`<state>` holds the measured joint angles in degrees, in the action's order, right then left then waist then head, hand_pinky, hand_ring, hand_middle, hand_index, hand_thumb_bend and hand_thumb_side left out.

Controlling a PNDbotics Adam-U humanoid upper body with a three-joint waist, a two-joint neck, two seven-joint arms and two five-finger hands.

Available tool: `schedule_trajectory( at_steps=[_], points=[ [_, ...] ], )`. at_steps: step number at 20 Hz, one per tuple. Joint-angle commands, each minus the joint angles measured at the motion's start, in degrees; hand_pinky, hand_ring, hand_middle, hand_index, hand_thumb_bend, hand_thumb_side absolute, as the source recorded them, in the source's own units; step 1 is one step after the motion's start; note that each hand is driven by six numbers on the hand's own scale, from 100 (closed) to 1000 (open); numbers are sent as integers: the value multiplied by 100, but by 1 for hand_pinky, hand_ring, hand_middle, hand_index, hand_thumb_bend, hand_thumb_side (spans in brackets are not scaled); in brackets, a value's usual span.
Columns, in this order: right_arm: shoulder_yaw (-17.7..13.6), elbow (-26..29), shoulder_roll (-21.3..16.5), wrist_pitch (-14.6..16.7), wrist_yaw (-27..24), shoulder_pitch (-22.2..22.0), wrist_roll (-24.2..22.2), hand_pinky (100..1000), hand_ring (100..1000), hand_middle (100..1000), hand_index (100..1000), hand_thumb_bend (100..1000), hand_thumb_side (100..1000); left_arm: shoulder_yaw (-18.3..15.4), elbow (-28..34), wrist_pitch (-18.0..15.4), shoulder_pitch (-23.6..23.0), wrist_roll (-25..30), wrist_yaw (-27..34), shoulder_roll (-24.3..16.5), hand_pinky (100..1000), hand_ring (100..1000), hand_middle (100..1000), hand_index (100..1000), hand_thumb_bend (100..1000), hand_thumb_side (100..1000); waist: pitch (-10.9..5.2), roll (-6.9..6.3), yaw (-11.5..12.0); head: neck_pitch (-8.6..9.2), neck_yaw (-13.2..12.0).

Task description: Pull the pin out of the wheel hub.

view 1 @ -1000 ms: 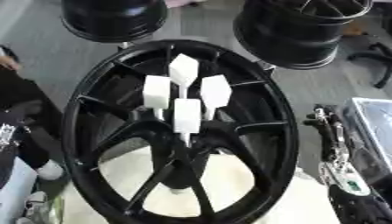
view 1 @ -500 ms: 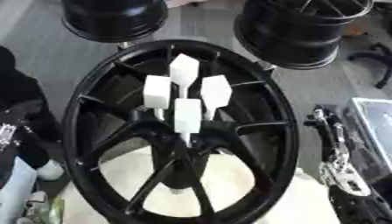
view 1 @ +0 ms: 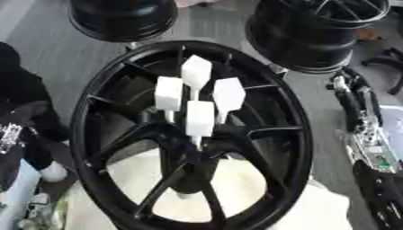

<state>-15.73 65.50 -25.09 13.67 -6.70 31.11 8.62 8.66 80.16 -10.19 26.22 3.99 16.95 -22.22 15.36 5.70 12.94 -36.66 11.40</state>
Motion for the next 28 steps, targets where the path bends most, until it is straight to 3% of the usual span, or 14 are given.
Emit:
schedule_trajectory(
  at_steps=[1, 7, 12, 13, 14, 20, 23, 28],
  points=[
    [62, 304, -506, -108, -80, 225, -56, 898, 675, 642, 872, 100, 470, -59, 123, -15, 30, -37, 6, -194, 836, 939, 795, 699, 446, 697, -108, -24, -25, -13, 34],
    [510, 511, -1214, -239, -232, 620, -524, 892, 681, 649, 871, 100, 470, -66, 175, -27, -16, -56, 4, -257, 836, 940, 795, 699, 444, 698, -76, -11, -44, -55, 75],
    [1280, 580, -2131, -165, -85, 1245, -1489, 884, 696, 663, 860, 100, 467, -71, 233, -39, -56, -62, -11, -324, 836, 940, 794, 698, 444, 698, -40, 19, -44, -16, 59],
    [1406, 573, -2263, -134, -28, 1373, -1687, 882, 699, 656, 859, 100, 583, -71, 245, -41, -60, -62, -12, -333, 836, 940, 794, 698, 444, 698, -35, 26, -41, -7, 62],
    [1521, 576, -2389, -99, 39, 1498, -1877, 882, 700, 668, 858, 100, 435, -69, 254, -40, -62, -61, -14, -339, 836, 940, 793, 698, 443, 698, -29, 34, -34, 1, 69],
    [1994, 636, -2819, 23, 445, 2117, -2893, 876, 721, 688, 850, 100, 236, -55, 279, -31, -54, -50, -32, -359, 836, 941, 794, 698, 441, 701, 3, 71, -2, 30, 129],
    [2198, 619, -2891, 98, 737, 2449, -3629, 875, 734, 700, 848, 100, 198, -51, 293, -31, -56, -42, -53, -376, 837, 942, 794, 698, 441, 701, 22, 82, 0, 54, 164],
    [2564, 580, -2839, 182, 1279, 2945, -4640, 875, 758, 727, 852, 100, 235, -71, 349, -52, -86, -61, -62, -409, 837, 943, 794, 698, 441, 700, 66, 91, -26, 91, 207]
  ],
)
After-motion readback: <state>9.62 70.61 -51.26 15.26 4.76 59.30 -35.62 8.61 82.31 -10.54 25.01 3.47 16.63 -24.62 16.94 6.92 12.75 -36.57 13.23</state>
